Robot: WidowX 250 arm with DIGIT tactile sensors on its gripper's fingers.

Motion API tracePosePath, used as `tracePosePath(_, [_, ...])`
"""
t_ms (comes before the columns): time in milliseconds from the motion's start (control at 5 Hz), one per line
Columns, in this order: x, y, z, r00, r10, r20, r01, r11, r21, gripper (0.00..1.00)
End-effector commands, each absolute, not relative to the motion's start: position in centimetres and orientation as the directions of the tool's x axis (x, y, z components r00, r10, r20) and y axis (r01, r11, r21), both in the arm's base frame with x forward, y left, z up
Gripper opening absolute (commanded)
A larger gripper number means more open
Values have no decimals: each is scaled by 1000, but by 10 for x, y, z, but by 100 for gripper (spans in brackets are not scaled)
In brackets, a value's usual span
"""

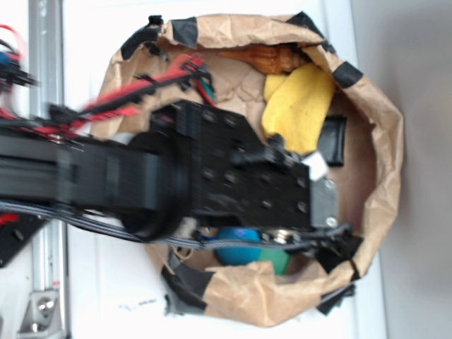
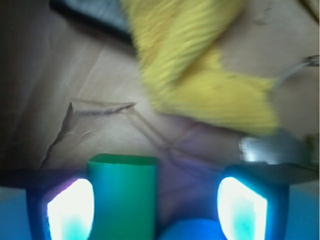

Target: Grab the green block.

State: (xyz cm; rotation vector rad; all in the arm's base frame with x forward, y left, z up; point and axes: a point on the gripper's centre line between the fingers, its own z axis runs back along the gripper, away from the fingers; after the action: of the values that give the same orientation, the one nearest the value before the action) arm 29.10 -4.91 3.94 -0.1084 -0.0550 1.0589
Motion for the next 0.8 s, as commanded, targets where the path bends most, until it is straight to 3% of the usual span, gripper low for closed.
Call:
tracePosePath(0, [310,-72,38,596,803,9,-786,587,-194,100])
tracePosePath(200, [305,-80,26,605,795,-42,-789,590,-173,100])
tracePosePath(400, [299,-85,10,532,839,-115,-847,522,-104,20])
tracePosePath(600, [295,-92,3,510,851,-124,-860,508,-50,0])
